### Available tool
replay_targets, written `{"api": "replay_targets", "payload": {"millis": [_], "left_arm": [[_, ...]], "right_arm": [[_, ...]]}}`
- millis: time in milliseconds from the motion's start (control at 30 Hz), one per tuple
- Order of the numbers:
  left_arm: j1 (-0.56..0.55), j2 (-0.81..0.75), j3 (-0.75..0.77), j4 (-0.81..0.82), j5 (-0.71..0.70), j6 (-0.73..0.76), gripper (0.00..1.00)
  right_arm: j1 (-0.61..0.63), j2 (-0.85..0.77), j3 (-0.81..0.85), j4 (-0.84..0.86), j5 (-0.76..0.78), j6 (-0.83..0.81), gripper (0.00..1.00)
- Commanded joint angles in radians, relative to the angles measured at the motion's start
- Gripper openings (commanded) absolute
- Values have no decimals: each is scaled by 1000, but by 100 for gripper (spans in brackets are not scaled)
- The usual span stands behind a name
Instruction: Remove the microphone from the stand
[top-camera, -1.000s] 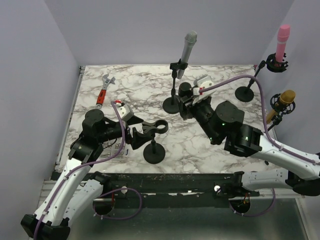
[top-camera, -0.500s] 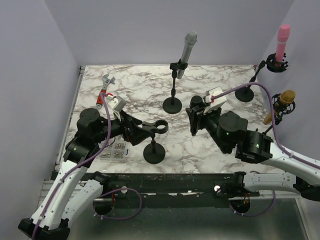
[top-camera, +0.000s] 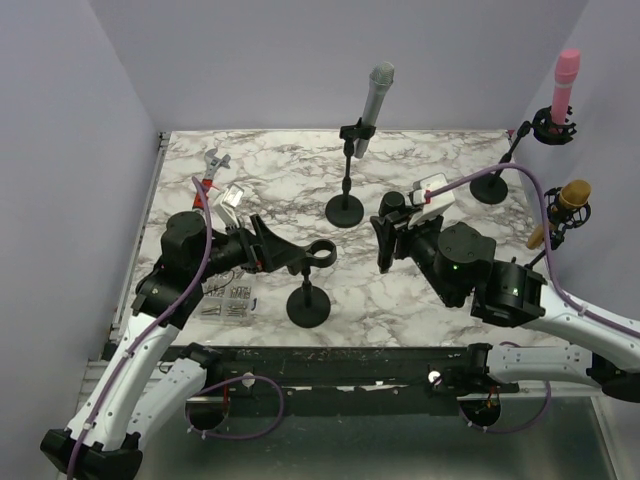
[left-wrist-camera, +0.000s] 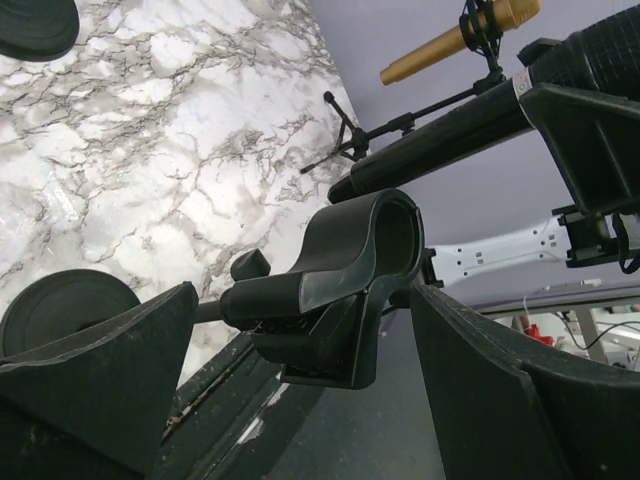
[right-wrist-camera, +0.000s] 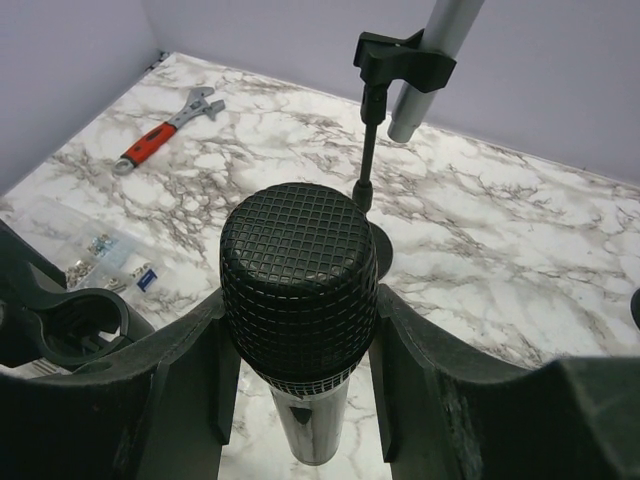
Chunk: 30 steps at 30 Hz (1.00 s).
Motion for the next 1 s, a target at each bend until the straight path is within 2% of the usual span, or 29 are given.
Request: {"api": "replay_targets", "payload": {"millis": [0,200,533,733,967], "left_arm": [[6,0,-36,82,-22,-78,86],[6,28,-84,127,-10,-70,77],[6,10,-167,77,-72,26,50],[5,5,-247,107,-62,30,43],[4,23,-310,138,-64,33,40]], "right_arm": [[3,-37,-2,20,-21,31,0],[2,-42,-13,24,-37,45,1],[3,-40,-39,44,-46,50,1],[3,-26,-56,67,-55,43,1],[3,-11,-69,75,-68,52,1]]}}
